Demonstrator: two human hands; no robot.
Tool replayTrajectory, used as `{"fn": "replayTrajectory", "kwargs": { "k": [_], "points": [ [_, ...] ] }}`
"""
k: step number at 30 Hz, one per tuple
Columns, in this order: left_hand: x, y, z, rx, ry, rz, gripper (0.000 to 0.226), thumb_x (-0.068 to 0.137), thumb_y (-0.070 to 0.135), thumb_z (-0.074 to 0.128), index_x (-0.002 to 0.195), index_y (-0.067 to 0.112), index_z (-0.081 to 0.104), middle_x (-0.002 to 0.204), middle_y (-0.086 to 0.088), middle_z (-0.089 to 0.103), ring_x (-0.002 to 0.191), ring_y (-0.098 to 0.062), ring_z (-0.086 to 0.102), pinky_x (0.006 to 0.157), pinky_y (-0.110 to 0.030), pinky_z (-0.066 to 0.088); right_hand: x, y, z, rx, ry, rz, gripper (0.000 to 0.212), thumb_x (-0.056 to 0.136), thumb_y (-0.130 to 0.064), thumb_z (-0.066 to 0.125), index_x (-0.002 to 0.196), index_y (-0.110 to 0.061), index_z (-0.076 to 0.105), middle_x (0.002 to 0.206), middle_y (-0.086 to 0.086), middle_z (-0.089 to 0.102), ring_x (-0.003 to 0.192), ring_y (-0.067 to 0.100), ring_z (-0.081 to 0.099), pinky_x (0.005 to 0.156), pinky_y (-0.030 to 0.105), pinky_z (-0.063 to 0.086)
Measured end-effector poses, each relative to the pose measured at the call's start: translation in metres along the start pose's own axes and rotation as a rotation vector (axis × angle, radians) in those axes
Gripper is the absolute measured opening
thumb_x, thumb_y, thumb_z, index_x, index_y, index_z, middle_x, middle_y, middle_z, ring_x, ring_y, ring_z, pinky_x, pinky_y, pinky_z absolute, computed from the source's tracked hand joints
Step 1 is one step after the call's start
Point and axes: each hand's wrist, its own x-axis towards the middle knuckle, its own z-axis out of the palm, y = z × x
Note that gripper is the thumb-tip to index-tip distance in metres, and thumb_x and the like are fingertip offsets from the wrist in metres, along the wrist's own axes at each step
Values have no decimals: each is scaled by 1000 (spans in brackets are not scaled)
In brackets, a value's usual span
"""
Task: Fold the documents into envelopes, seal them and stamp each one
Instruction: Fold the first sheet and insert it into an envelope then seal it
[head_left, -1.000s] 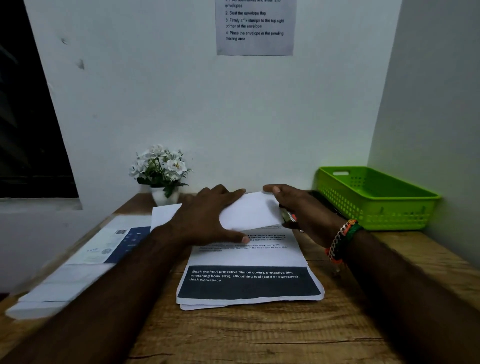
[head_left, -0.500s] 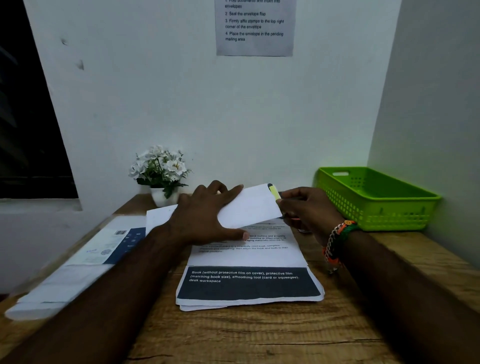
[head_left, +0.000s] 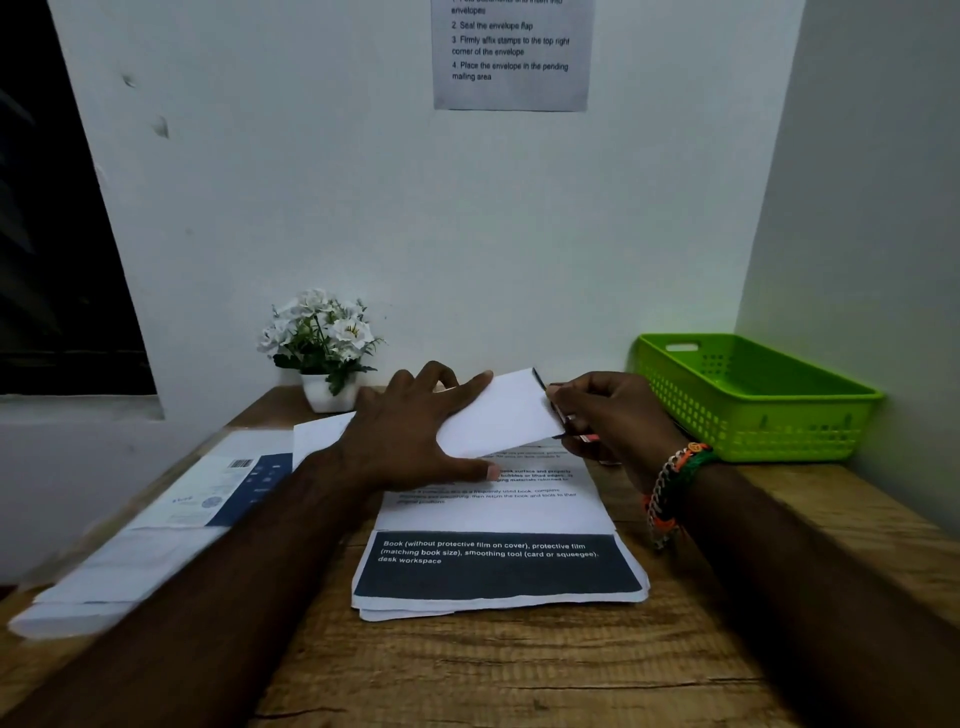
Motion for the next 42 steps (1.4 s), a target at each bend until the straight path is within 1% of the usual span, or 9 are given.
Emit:
{"fn": "replayTrajectory", "kwargs": {
  "k": [4,10,17,23,26,30,35,39,42],
  "points": [
    [0,0,0,-1,3,1,110,61,101,44,153,61,-2,145,15,29,127,-20,36,100,-51,35,0,-2,-1,22,3,36,18,91,-13,69,100,2,69,66,2,66,54,12,62,55,24,54],
    [-2,2,-1,5,3,4,110,58,102,40,152,62,-2,148,13,28,128,-22,36,99,-50,34,0,0,-3,17,-47,35,3,88,-9,70,90,-9,68,70,0,65,51,7,60,58,25,54],
    [-2,7,-3,-29,25,35,108,60,99,47,153,61,5,146,14,28,127,-19,36,100,-49,34,1,4,-3,-28,-56,8,17,81,-3,77,88,-11,64,67,5,63,54,10,57,57,27,53],
    [-2,9,-3,-9,93,63,107,63,97,50,154,59,9,147,15,28,126,-18,37,97,-46,34,2,1,-7,69,-87,110,25,80,-5,79,101,-13,66,67,-2,67,51,6,60,54,24,52],
    [-2,10,-4,-24,118,71,106,65,96,51,154,58,10,147,14,27,126,-18,36,98,-46,33,2,-1,-9,89,-162,149,14,82,-9,78,86,-15,67,71,0,65,52,8,59,55,22,50],
    [-3,14,-5,-62,170,96,103,68,90,56,155,56,13,149,15,25,128,-17,35,101,-46,32,6,-5,-9,156,-171,143,22,82,-6,75,70,-15,60,63,2,61,50,12,55,52,24,48],
    [-5,35,-14,-123,439,196,84,76,74,64,151,44,41,146,14,39,127,-13,43,100,-41,37,4,-10,-8,216,-215,57,19,84,-4,70,71,-12,60,66,6,62,54,18,59,51,25,52],
    [-2,55,-18,-168,649,283,49,81,46,72,127,28,70,119,7,62,100,-16,61,81,-38,50,3,-11,-8,284,-276,0,14,86,-15,71,74,-15,63,81,8,69,74,23,69,64,29,57],
    [-1,61,-14,-240,722,288,32,81,30,73,112,22,77,105,6,68,88,-19,66,69,-40,53,2,-12,-8,320,-337,-26,15,85,-30,71,86,-17,63,98,10,69,88,25,69,72,32,58]
  ]
}}
